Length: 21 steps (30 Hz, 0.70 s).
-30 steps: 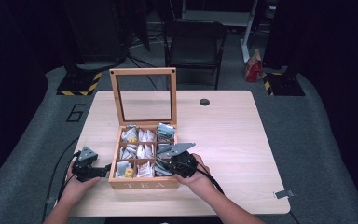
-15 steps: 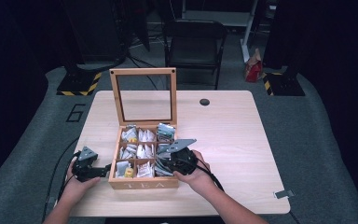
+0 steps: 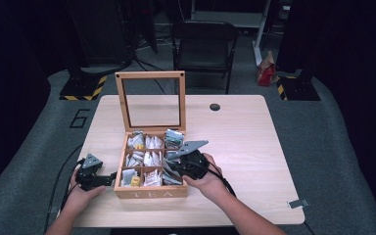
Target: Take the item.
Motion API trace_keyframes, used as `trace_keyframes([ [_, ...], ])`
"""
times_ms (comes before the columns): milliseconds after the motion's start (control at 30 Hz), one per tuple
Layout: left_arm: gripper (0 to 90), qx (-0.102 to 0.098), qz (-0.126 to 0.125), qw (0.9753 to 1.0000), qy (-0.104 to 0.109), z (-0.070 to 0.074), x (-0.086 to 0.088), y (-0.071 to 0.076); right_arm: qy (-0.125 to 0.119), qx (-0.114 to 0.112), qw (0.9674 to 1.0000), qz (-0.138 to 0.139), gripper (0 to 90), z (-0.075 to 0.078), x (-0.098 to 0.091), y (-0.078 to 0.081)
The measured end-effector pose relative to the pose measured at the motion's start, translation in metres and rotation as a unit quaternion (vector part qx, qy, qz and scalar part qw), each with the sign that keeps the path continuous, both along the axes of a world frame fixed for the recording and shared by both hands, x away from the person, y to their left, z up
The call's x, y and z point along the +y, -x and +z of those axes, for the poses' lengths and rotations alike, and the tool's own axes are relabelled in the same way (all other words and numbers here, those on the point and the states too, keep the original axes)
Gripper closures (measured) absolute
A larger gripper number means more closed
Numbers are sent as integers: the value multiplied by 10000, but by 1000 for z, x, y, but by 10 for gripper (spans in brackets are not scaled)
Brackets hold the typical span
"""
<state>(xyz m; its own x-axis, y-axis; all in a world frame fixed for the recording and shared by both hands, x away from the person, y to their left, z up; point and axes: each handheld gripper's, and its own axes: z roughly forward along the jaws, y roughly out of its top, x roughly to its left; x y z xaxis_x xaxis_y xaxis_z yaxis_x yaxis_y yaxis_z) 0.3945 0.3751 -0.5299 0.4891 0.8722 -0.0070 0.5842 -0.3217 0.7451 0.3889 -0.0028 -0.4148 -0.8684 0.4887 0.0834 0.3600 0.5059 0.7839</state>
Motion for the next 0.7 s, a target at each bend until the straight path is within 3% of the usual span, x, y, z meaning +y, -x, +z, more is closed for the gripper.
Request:
trace_keyframes([
  [700, 163, 0, 0, 10000, 1, 0, 0, 0, -84, -65, 9999, -64, 889, 20, -9, -2],
])
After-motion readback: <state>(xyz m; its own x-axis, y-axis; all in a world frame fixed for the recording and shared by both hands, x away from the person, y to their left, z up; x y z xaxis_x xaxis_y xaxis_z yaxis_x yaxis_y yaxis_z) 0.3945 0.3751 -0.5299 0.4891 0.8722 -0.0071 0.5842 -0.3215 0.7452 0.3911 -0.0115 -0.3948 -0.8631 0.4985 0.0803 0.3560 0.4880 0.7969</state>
